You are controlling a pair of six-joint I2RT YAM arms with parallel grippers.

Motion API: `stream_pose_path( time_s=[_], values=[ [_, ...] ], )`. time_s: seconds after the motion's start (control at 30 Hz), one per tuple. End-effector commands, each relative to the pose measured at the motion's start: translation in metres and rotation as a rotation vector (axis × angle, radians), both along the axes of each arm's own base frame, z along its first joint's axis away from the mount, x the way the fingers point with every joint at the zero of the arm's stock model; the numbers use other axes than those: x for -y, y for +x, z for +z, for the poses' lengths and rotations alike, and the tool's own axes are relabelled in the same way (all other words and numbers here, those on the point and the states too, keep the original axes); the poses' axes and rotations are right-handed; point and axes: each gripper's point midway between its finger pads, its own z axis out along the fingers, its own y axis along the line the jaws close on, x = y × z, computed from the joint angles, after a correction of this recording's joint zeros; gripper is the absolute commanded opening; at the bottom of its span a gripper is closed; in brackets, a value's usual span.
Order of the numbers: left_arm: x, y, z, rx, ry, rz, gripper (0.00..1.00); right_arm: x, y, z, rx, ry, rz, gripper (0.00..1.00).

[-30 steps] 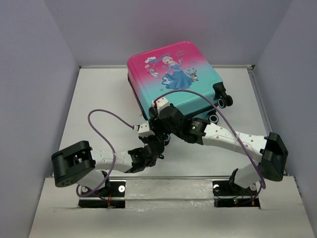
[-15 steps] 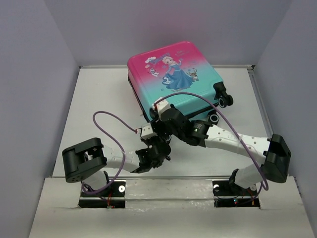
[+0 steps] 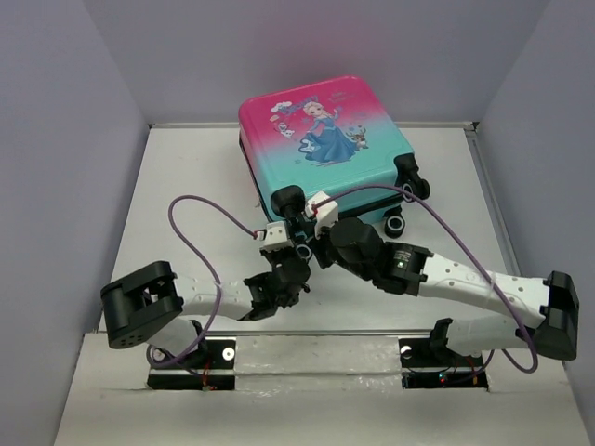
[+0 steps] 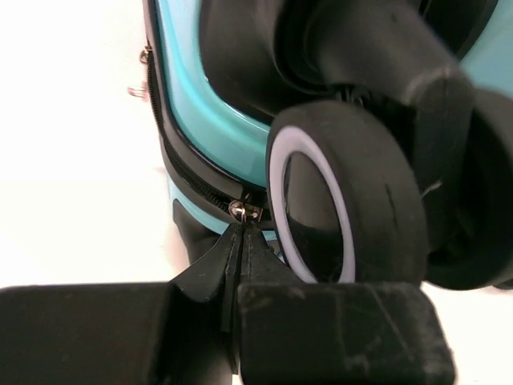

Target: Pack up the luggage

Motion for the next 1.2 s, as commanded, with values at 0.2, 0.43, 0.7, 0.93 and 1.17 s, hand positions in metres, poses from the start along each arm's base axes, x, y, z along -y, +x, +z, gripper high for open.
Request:
stream_pose_path(
  time_s=[0.2, 0.43, 0.7, 0.93, 1.17],
  values=[
    [-0.054, -0.009, 0.023, 0.039, -0.183, 0.027, 0.06, 0.015, -0.020, 0.023, 0.005, 0.180, 0.028, 0.07],
    [-0.050, -0.009, 0.013, 0.029, -0.175, -0.029, 0.06, -0.006, -0.005, 0.041, 0.000, 0.182, -0.009, 0.96],
    [-0.055, -0.011, -0.002, 0.026, -0.216, -0.083, 0.06, -0.051, 0.020, 0.028, -0.033, 0.120, -0.049, 1.00],
    [-0.053, -0.019, -0.014, 0.016, -0.223, -0.158, 0.06, -0.051, 0.048, 0.003, -0.010, 0.012, -0.205, 1.00],
    [-0.050, -0.004, 0.002, 0.062, -0.242, -0.214, 0.59, -0.041, 0.070, -0.008, -0.001, -0.041, -0.324, 0.96]
  ],
)
